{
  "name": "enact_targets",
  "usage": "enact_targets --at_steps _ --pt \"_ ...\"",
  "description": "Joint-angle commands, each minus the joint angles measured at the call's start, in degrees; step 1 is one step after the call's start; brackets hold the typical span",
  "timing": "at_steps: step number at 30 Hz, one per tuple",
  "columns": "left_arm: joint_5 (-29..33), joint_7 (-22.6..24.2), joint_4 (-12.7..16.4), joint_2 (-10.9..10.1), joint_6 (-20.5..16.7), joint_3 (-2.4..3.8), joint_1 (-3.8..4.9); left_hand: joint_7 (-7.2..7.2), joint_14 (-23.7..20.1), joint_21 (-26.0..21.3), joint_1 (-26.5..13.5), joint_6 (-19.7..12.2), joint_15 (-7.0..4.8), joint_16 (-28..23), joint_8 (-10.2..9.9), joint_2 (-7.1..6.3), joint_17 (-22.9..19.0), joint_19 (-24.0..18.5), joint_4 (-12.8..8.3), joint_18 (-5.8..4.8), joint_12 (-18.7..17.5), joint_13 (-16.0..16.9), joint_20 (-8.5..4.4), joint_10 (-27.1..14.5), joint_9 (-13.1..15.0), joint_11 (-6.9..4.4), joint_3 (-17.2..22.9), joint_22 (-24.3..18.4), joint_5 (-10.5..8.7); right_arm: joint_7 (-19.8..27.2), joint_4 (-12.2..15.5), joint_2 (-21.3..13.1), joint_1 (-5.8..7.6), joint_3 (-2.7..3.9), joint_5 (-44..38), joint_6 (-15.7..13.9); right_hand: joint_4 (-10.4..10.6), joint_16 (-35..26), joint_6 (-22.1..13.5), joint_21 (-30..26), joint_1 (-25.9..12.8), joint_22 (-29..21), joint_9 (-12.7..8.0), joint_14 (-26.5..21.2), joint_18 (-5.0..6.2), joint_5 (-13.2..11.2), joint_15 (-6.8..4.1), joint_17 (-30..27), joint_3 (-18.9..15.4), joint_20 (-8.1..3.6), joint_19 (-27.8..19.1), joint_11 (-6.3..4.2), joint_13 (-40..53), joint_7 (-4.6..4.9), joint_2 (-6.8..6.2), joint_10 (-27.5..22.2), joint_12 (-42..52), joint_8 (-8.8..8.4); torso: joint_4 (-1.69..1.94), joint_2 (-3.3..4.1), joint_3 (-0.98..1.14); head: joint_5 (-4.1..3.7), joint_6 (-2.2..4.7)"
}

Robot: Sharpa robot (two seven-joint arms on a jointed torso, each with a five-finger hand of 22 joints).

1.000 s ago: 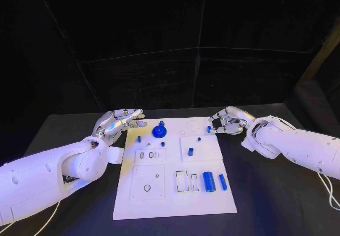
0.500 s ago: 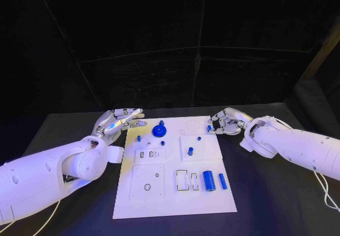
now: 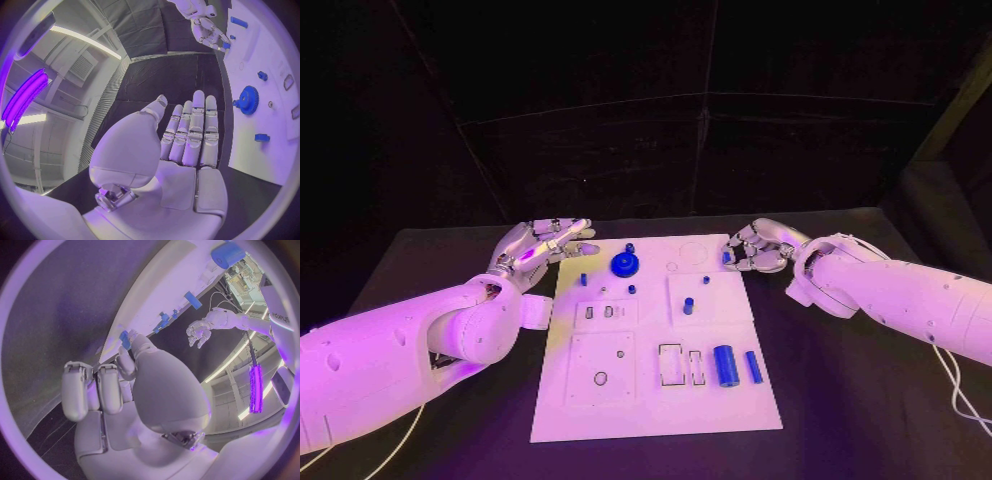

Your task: Assemble the parts on the task board

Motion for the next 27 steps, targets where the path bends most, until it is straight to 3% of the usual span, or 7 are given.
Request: enact_targets --at_steps 1,10,17,22,27 --pt "-0.2 0.4 0.1 0.1 0.7 0.05 0.07 -0.03 0.0 -0.2 0.4 0.3 0.31 -0.3 -0.3 0.04 0.1 0.2 -0.2 0.39 -0.3 0.0 -0.07 0.3 0.0 0.02 0.0 -0.1 0.19 -0.3 -0.1 0.2 0.08 0.04 -0.8 1.0 -0.2 0.3 0.6 0.2 -0.1 6.0 0.1 3.4 -0.88 -0.3 -0.46 1.8 0.1 -0.15 0.1 0.03 0.1 -0.10 0.57 0.5 0.2 0.30 -0.06 0.00 -0.01 0.03 -0.03" --pt "-0.2 0.4 0.0 0.1 0.6 0.04 0.06 -0.04 0.0 -0.2 0.4 0.3 0.30 -0.3 -0.3 0.07 0.1 0.2 -0.3 0.40 -0.3 0.0 -0.07 0.4 0.0 0.01 0.0 -0.1 0.19 -0.5 -0.3 0.4 0.07 0.04 -1.0 1.0 -0.3 0.3 1.5 0.3 -0.2 6.2 0.1 3.4 -0.91 -0.5 -0.60 2.0 0.5 -0.27 0.3 -0.16 0.4 -0.34 0.84 0.7 0.5 0.68 -0.05 -0.03 0.02 -0.02 -0.05" --pt "-0.2 0.4 0.0 0.1 0.6 0.04 0.06 -0.05 0.0 -0.2 0.5 0.3 0.29 -0.4 -0.3 0.14 0.1 0.3 -0.3 0.40 -0.3 0.0 -0.08 0.4 0.0 0.00 0.1 -0.1 0.20 -0.4 -0.3 0.5 0.07 0.04 -1.1 0.4 -0.7 0.5 4.7 0.5 -0.3 6.6 0.5 3.5 -1.00 -0.7 -1.20 2.4 1.3 -0.71 0.6 -0.97 1.2 -1.36 1.60 1.5 1.4 2.03 -0.09 -0.01 0.03 0.01 0.00" --pt "-0.2 0.4 0.0 0.1 0.6 0.04 0.06 -0.05 0.0 -0.2 0.5 0.3 0.29 -0.4 -0.3 0.14 0.1 0.3 -0.3 0.40 -0.3 0.0 -0.08 0.4 0.0 0.00 0.1 -0.1 0.20 0.1 -0.1 0.4 0.07 0.04 -1.1 -2.1 -1.4 0.6 6.9 0.6 0.3 6.8 1.0 3.6 -1.05 -2.4 -1.94 2.6 2.7 -1.38 0.7 -1.83 1.8 -2.37 2.78 2.1 1.9 3.10 -0.05 -0.01 0.02 -0.03 -0.12" --pt "-0.2 0.4 0.1 0.0 0.6 0.04 0.06 -0.06 0.0 -0.2 0.5 0.3 0.28 -0.4 -0.4 0.19 0.2 0.3 -0.4 0.40 -0.4 0.0 -0.08 0.4 0.0 -0.01 0.2 -0.2 0.20 0.4 0.8 0.0 0.08 0.06 -1.0 -5.1 -2.0 0.8 7.6 0.9 0.6 7.4 1.1 3.7 -1.20 -2.8 -2.25 3.0 3.8 -1.74 1.2 -2.14 2.6 -2.72 3.58 2.8 2.7 3.43 -0.07 -0.06 0.03 0.00 -0.17"
